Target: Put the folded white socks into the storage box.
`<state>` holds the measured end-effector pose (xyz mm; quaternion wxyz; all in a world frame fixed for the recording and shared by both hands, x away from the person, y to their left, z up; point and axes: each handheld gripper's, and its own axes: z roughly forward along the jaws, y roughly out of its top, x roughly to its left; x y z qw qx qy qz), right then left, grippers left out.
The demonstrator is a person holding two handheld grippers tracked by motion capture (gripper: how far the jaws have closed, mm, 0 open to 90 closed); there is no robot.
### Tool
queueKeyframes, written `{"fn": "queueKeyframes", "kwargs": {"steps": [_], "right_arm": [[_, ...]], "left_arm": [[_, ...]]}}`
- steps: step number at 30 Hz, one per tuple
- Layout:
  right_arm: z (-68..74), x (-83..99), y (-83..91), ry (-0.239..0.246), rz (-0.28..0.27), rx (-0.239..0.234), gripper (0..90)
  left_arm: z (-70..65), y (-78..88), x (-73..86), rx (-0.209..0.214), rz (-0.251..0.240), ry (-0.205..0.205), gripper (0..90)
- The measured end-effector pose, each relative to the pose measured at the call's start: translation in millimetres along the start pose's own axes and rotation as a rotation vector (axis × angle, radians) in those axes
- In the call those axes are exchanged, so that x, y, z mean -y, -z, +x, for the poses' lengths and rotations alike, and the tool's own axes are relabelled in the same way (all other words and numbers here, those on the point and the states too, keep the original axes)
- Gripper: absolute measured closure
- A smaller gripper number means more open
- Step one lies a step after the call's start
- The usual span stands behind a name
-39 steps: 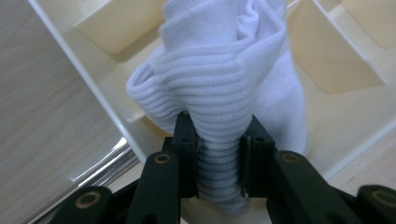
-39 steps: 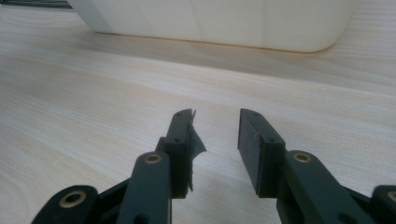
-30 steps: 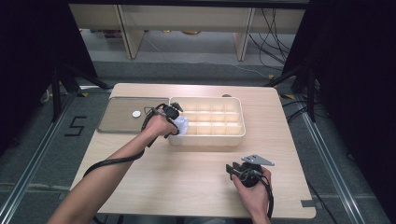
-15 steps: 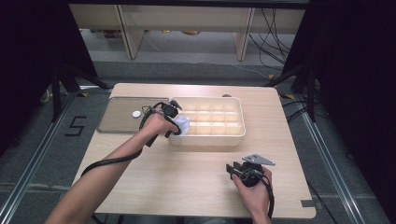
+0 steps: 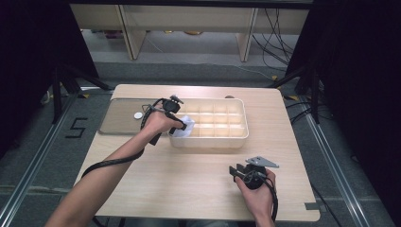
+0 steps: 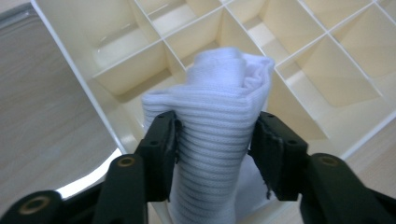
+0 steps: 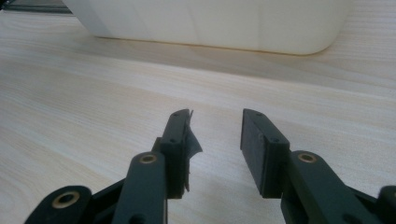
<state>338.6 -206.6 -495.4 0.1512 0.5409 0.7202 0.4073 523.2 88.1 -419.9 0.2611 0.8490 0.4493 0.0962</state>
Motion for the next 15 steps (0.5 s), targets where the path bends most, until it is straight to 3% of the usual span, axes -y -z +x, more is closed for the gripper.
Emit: {"fn": "queueKeyframes", "kwargs": {"steps": [5, 7, 15], "right_arm": [[-0.2, 0.3, -0.4, 0.0, -0.004, -0.004, 63.3], [0.0, 0.2, -0.5, 0.0, -0.003, -0.005, 63.3], [0.5, -0.4, 0.9, 0.001, -0.002, -0.004, 63.4]], "left_arm": [[-2.2, -0.6, 2.5, -0.025, 0.007, -0.053, 68.2], [-2.8, -0.5, 3.9, -0.027, 0.014, -0.077, 68.9], [-4.7, -2.5, 7.8, -0.043, 0.025, -0.092, 70.1]]}}
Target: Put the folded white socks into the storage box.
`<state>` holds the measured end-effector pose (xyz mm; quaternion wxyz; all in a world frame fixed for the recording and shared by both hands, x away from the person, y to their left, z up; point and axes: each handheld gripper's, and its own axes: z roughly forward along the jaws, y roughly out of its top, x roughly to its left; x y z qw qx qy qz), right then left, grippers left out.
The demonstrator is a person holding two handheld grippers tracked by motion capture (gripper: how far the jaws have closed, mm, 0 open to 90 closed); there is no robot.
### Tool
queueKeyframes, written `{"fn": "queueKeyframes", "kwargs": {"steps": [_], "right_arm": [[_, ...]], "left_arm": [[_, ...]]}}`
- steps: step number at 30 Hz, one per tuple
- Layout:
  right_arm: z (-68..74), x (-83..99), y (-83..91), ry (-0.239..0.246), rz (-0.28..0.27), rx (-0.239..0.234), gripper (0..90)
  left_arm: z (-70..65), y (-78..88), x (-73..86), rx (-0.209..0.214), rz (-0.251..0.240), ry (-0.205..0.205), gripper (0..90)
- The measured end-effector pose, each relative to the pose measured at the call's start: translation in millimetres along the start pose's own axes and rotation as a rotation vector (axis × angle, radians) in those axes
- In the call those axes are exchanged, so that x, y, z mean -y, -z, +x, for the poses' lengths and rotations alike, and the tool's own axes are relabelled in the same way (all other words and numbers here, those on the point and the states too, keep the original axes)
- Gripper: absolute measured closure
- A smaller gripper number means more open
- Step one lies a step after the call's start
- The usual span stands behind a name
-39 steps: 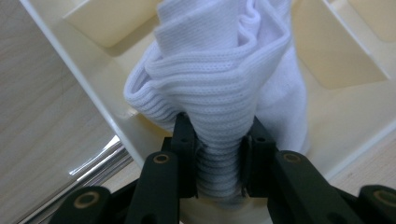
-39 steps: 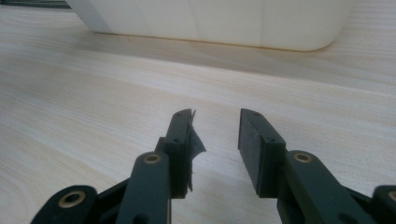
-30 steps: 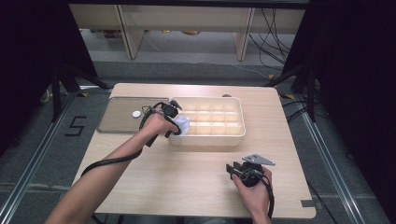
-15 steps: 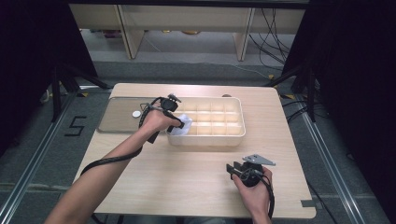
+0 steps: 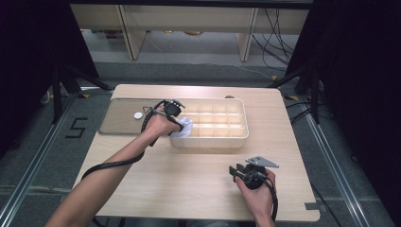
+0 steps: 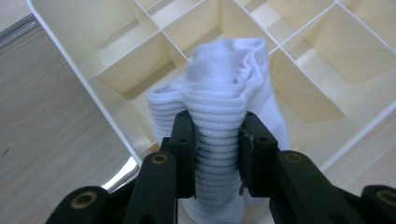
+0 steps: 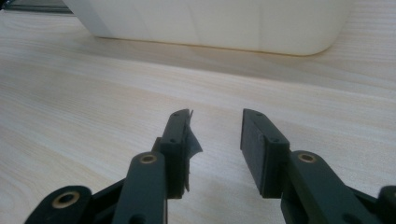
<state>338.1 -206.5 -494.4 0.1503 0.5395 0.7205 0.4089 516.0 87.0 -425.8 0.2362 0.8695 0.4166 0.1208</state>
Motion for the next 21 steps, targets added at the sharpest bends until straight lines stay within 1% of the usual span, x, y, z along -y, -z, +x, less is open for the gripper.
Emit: {"fn": "queueKeyframes", "kwargs": {"steps": [5, 8, 9, 12, 14, 18, 19, 20, 21], "right_arm": [[-0.3, 0.3, -0.3, -0.001, 0.003, 0.008, 63.4], [-0.5, 0.4, -0.4, 0.003, 0.003, 0.008, 63.4], [-0.4, 0.4, 0.1, 0.002, 0.002, -0.003, 63.4], [-0.3, 0.7, -0.8, 0.004, 0.001, -0.006, 63.4], [-0.1, 0.6, -0.4, 0.008, 0.007, 0.011, 63.5], [-0.1, 0.7, -0.6, 0.01, 0.008, 0.012, 63.5], [0.1, 0.8, -0.6, 0.008, 0.009, 0.007, 63.5], [-0.1, 1.1, -1.5, 0.008, 0.003, -0.001, 63.5], [0.1, 1.0, -1.6, 0.009, 0.008, 0.005, 63.5]], "left_arm": [[-0.7, -2.4, 1.4, -0.013, 0.021, -0.003, 70.9], [-0.1, -3.2, 1.6, -0.008, 0.031, 0.004, 71.2], [0.4, -3.5, 1.7, -0.006, 0.034, 0.007, 71.3], [0.6, -4.5, 2.7, -0.004, 0.038, 0.018, 71.7], [1.2, -5.7, 4.3, -0.002, 0.044, 0.019, 72.0], [2.4, -8.2, 7.5, 0.003, 0.061, 0.022, 72.5], [1.7, -8.8, 8.3, 0.006, 0.066, 0.037, 72.6], [2.8, -9.5, 8.4, 0.007, 0.07, 0.023, 72.6], [3.0, -10.1, 8.7, 0.011, 0.075, 0.025, 72.7]]}}
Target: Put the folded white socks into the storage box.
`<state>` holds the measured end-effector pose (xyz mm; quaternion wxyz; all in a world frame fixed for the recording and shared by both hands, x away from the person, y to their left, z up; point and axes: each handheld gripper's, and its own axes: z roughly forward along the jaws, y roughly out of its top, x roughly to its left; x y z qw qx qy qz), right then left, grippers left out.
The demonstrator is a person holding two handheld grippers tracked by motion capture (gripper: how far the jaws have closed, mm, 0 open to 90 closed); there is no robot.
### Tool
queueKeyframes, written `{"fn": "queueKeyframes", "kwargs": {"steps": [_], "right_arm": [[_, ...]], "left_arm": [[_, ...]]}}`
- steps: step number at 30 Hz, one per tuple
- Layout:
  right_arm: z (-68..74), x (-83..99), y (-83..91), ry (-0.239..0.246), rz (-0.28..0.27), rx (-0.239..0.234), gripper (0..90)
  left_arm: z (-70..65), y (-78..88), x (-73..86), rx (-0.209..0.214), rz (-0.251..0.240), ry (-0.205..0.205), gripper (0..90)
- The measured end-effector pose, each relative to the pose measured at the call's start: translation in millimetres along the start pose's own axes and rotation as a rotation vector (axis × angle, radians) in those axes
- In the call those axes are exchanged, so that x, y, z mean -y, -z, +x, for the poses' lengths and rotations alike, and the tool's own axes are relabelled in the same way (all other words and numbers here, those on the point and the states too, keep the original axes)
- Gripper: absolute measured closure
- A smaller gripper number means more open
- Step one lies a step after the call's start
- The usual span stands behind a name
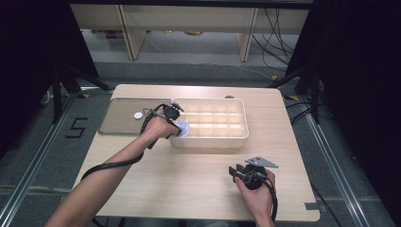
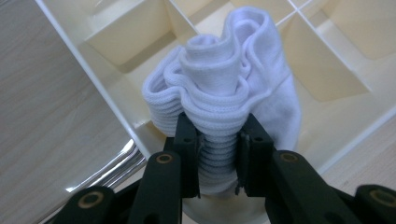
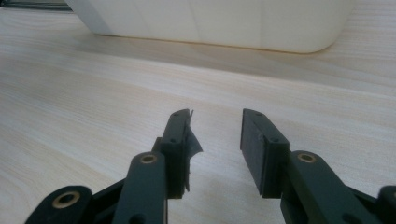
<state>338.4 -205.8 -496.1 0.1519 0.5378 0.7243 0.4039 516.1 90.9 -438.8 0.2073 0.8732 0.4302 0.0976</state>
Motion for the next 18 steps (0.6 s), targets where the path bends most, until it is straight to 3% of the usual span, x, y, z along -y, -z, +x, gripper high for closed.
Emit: {"fn": "queueKeyframes", "kwargs": {"steps": [7, 12, 18], "right_arm": [[-0.2, 0.4, 0.1, -0.005, -0.003, -0.008, 63.5], [-0.8, 0.2, -0.3, -0.002, 0.0, 0.003, 63.5], [-0.5, -0.3, 1.0, -0.006, 0.002, -0.003, 63.3]], "left_arm": [[-0.4, -2.8, 0.7, 0.009, 0.029, 0.005, 73.0], [2.2, -0.7, 0.6, 0.031, 0.014, 0.029, 71.7], [3.2, 5.4, 0.6, 0.056, -0.009, 0.02, 62.5]]}}
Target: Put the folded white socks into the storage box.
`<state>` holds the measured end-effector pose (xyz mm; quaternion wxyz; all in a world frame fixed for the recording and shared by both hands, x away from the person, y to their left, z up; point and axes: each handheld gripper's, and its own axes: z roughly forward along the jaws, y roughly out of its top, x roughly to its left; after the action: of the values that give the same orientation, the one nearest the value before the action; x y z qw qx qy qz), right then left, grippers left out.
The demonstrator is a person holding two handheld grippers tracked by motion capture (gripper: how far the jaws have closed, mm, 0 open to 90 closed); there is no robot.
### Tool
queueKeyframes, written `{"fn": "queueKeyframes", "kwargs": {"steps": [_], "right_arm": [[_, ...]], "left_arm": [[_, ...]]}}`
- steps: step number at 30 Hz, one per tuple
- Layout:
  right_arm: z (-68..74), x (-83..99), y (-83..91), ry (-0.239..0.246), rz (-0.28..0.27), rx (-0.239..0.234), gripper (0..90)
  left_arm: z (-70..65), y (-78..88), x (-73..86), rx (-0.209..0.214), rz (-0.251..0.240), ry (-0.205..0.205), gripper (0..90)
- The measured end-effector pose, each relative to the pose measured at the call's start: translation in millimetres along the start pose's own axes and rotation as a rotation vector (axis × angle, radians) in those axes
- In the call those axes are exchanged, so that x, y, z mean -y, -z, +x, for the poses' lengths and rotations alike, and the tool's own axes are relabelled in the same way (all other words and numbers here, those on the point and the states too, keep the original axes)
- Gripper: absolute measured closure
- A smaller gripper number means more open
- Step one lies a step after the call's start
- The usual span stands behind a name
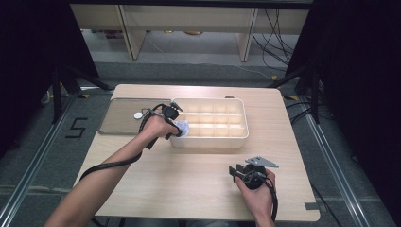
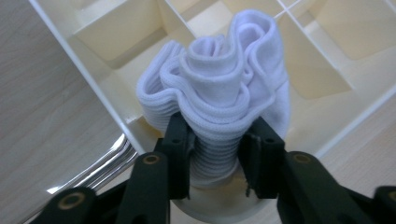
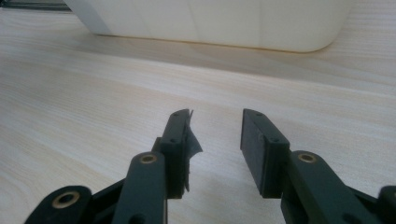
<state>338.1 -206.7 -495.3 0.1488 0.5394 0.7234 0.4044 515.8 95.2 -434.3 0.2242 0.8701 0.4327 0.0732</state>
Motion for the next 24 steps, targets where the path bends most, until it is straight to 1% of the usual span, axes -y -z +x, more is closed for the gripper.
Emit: {"fn": "queueKeyframes", "kwargs": {"steps": [1, 2, 4, 5, 6, 9, 11, 13, 14, 15, 16, 17, 19, 20, 21, 22, 23, 24], "right_arm": [[-0.1, 0.1, -0.7, -0.002, -0.005, -0.006, 63.2], [0.3, -0.1, 0.1, -0.001, -0.001, 0.001, 63.1], [-0.2, 0.0, -1.0, 0.001, -0.009, 0.007, 63.1], [-0.5, 0.2, -1.3, 0.005, -0.016, 0.002, 63.0], [-0.4, -0.1, -1.1, 0.001, -0.011, 0.009, 63.0], [-0.2, -0.2, -1.5, 0.003, -0.003, 0.014, 63.0], [-0.6, 0.0, -1.1, 0.006, -0.009, 0.005, 63.0], [-0.5, -0.1, -0.8, -0.001, -0.007, 0.002, 63.0], [-0.9, -0.2, -0.2, -0.003, -0.009, -0.009, 63.0], [-1.3, -0.2, 0.1, -0.002, -0.009, -0.006, 63.0], [0.9, -0.1, 0.5, -0.023, -0.007, 0.005, 63.0], [1.8, 0.0, 1.3, -0.039, -0.001, -0.008, 63.0], [1.8, 0.4, 0.7, -0.04, -0.008, -0.012, 63.0], [1.6, 0.3, 0.7, -0.039, -0.003, -0.007, 63.0], [1.5, 0.3, 0.1, -0.035, -0.001, 0.004, 63.0], [1.8, 0.3, 0.8, -0.04, -0.003, -0.011, 63.0], [1.9, 0.4, 0.8, -0.039, -0.003, -0.012, 63.0], [-1.2, -0.1, 0.6, -0.004, -0.01, -0.014, 63.0]], "left_arm": [[-1.0, 0.9, -0.2, 0.005, -0.01, 0.015, 60.3], [-0.6, 2.7, -0.7, 0.004, -0.016, 0.008, 57.5], [-0.7, 6.5, -2.2, -0.001, -0.043, 0.016, 51.8], [-0.7, 8.6, -3.2, -0.008, -0.054, 0.01, 50.7], [-0.4, 10.6, -4.4, -0.012, -0.066, 0.0, 49.6], [-1.0, 15.1, -10.1, -0.021, -0.115, -0.005, 48.3], [-2.2, 15.1, -13.5, -0.03, -0.149, -0.004, 48.9], [-2.3, 12.6, -16.1, -0.03, -0.155, -0.014, 51.3], [-2.7, 10.8, -16.8, -0.032, -0.153, -0.017, 53.1], [-2.9, 10.1, -17.7, -0.033, -0.145, -0.023, 55.4], [-3.2, 9.1, -18.0, -0.028, -0.143, -0.026, 58.5], [-4.6, 7.6, -17.6, -0.039, -0.153, -0.03, 61.5], [-6.3, 7.5, -17.4, -0.039, -0.13, -0.053, 67.4], [-7.3, 7.2, -16.9, -0.042, -0.129, -0.053, 70.7], [-7.6, 6.9, -16.5, -0.048, -0.121, -0.067, 72.8], [-7.8, 6.7, -16.2, -0.049, -0.116, -0.07, 74.5], [-7.7, 6.4, -15.9, -0.047, -0.112, -0.07, 75.3], [-7.6, 6.2, -15.6, -0.047, -0.108, -0.073, 76.1]]}}
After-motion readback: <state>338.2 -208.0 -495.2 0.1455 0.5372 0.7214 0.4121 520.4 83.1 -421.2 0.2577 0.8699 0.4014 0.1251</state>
